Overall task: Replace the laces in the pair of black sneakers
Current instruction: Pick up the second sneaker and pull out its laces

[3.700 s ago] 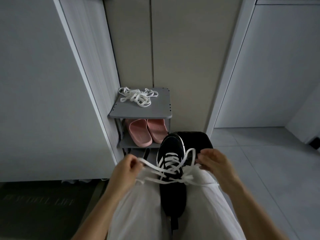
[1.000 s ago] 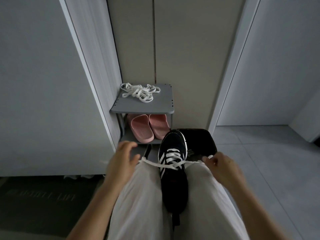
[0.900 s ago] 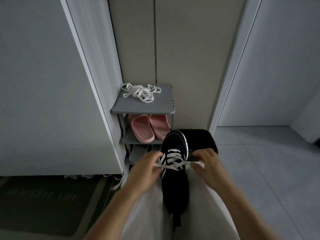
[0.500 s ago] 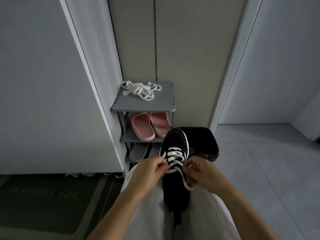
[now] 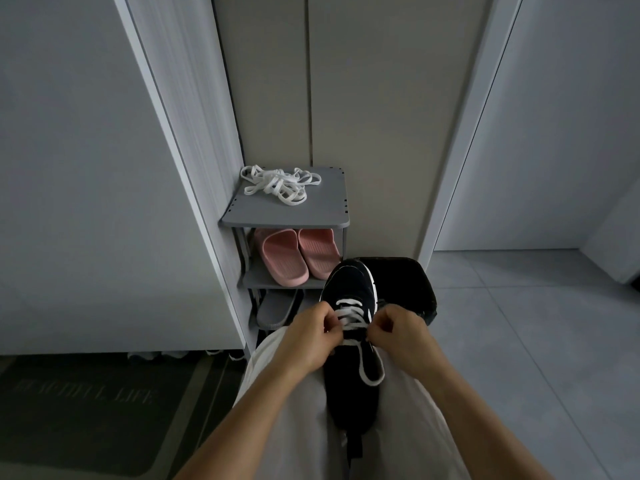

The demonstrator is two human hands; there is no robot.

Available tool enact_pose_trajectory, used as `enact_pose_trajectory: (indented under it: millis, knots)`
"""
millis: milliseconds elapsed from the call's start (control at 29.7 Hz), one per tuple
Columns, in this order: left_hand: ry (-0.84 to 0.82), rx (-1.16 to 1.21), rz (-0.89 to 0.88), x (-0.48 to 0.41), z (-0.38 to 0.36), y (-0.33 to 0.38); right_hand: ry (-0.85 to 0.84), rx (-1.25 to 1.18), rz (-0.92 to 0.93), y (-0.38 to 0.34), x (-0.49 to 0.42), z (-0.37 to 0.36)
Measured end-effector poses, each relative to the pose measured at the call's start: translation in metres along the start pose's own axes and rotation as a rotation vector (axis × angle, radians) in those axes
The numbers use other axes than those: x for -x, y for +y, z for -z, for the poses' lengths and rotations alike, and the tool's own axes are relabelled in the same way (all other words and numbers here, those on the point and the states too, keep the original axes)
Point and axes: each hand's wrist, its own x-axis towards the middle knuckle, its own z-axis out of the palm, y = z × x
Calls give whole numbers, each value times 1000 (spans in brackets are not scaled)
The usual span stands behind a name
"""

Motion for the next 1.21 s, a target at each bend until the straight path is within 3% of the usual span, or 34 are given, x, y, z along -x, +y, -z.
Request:
enact_pose_trajectory:
  millis: [134, 235, 336, 403, 471, 605, 740, 840, 941, 1042, 1143, 1210]
  knots:
    - [-168, 354, 216, -13, 20, 4, -94, -265, -92, -9, -13, 13]
    - [-144, 569, 277, -14, 31, 1, -47, -574, -110, -6, -18, 23]
    - [-129, 470, 238, -3, 25, -8, -43, -498, -82, 4, -11, 29]
    - [-167, 375, 198, 3, 17, -9, -184, -388, -73, 9, -2, 27]
    - [-145, 123, 109, 4, 7, -7, -276, -316, -54, 8, 3, 20]
    - [-13, -174, -22, 4, 1, -2, -144, -139, 9, 8, 1, 8]
    - [258, -481, -119, -4, 31, -3, 114, -85, 11, 10, -8, 29]
    - [285, -419, -164, -3, 26, 2, 77, -232, 8, 6, -7, 23]
    - [86, -258, 12, 3, 4, -4, -40, -252, -75, 10, 1, 10]
    - [-31, -322, 49, 6, -5, -7, -17, -215, -79, 14, 4, 5]
    - [40, -301, -17, 7, -2, -5, 6, -116, -63, 13, 1, 7]
    - [194, -247, 6, 0, 18, -11, 158, -142, -62, 15, -4, 19]
